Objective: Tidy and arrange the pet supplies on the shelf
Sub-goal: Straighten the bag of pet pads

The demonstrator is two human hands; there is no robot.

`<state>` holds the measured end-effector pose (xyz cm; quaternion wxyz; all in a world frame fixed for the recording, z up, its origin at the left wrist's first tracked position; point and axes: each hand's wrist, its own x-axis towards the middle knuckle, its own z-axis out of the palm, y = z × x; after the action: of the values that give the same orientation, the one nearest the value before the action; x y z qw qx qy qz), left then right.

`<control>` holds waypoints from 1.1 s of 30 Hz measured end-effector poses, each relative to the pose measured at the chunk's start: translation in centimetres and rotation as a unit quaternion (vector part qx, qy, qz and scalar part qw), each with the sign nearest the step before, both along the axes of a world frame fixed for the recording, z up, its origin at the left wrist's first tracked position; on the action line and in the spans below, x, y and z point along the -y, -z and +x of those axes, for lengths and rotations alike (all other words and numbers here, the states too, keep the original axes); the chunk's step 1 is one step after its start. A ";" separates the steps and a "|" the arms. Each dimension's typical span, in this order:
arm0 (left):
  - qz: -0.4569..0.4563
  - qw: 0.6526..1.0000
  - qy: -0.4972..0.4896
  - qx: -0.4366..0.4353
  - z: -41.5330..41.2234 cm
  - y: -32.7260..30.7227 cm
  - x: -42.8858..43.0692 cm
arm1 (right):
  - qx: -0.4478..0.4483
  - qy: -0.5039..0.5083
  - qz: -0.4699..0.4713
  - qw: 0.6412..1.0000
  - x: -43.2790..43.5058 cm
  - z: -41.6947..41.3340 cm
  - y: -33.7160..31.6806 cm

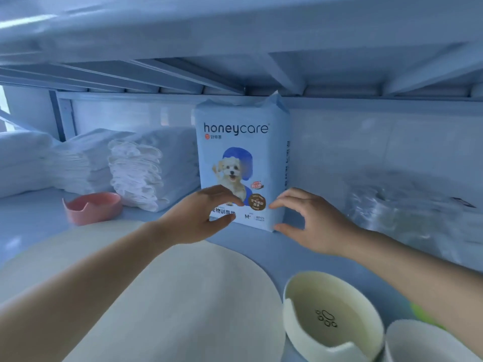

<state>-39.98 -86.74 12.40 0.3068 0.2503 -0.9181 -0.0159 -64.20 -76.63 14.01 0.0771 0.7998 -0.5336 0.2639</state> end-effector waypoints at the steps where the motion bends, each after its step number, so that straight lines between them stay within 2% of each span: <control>1: 0.000 1.000 0.001 0.009 1.0 0.1 0.9 | -0.011 0.011 0.004 1.000 0.6 0.5 0.2; 11: -0.010 0.997 0.030 0.072 6.3 1.5 9.3 | -0.121 0.100 0.049 0.986 6.7 5.2 2.4; 17: -0.053 0.994 0.052 0.074 5.9 2.7 12.9 | -0.165 0.145 0.010 0.975 8.4 6.3 2.7; 21: -0.099 0.990 0.085 0.047 5.3 2.8 13.9 | -0.214 0.171 -0.035 0.961 7.8 6.1 2.7; 24: -0.120 0.988 0.093 0.008 4.8 2.2 14.7 | -0.208 0.181 -0.079 0.958 7.2 5.5 2.5; 29: -0.178 0.982 0.062 -0.028 4.1 0.7 16.3 | -0.207 0.239 -0.113 0.942 7.2 4.5 1.3; 33: -0.162 0.984 0.014 -0.078 3.3 0.8 18.3 | -0.187 0.291 -0.115 0.931 7.7 4.3 0.7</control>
<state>-36.70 -105.04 11.62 0.4134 0.1826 -0.8853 0.1098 -59.91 -84.34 13.30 0.3400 0.6300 -0.6851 0.1350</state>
